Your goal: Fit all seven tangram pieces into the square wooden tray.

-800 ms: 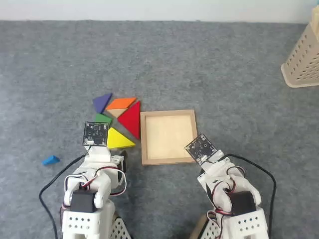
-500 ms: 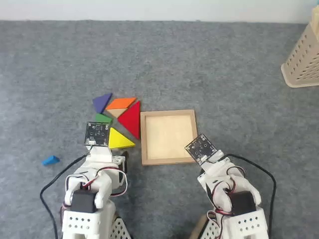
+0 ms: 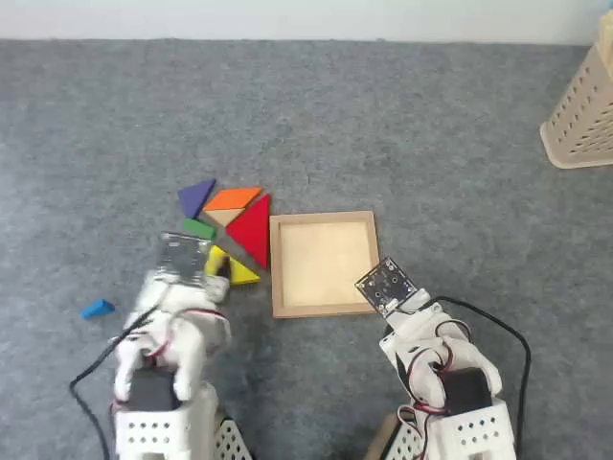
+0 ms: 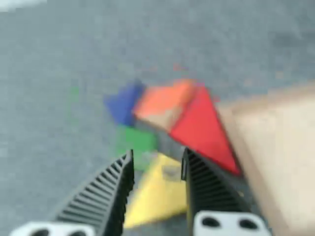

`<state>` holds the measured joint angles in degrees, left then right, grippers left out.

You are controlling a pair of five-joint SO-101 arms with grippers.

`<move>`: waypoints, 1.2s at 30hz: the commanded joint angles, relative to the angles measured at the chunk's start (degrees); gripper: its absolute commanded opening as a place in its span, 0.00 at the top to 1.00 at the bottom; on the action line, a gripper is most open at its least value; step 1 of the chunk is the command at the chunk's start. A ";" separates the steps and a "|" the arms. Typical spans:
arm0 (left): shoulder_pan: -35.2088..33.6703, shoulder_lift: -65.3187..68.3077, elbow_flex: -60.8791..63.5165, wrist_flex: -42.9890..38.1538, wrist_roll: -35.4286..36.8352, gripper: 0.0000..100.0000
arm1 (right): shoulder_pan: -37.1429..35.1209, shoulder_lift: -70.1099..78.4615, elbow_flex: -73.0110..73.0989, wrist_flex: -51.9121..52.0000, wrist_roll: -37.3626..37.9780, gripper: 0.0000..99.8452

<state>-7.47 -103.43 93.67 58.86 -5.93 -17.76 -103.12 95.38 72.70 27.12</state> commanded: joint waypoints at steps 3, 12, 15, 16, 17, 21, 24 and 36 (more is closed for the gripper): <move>-18.37 -0.97 -13.41 -7.21 -5.98 0.85 | -0.13 -0.84 1.05 0.31 -0.35 0.99; -26.81 25.49 -30.81 -0.26 -10.64 0.85 | -0.13 -0.84 1.05 0.31 -0.35 0.99; -28.84 41.93 -43.38 9.05 -10.81 0.85 | -0.13 -0.84 1.05 0.31 -0.35 0.99; -29.89 46.95 -48.22 12.48 -11.60 0.84 | -0.13 -0.84 1.05 0.31 -0.35 0.99; -30.86 51.78 -53.14 16.00 -13.19 0.84 | -0.13 -0.84 1.05 0.31 -0.35 0.99; -32.00 66.90 -65.71 26.99 -16.88 0.82 | -0.13 -0.84 1.05 0.31 -0.35 0.99; -32.09 73.49 -67.65 28.84 -21.01 0.80 | -0.13 -0.84 1.05 0.31 -0.35 0.99; -47.47 85.45 -66.59 27.43 -38.33 0.74 | -0.13 -0.84 1.05 0.31 -0.35 0.99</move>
<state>-49.76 -20.18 28.97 87.25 -37.23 -17.76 -103.12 95.38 72.70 27.12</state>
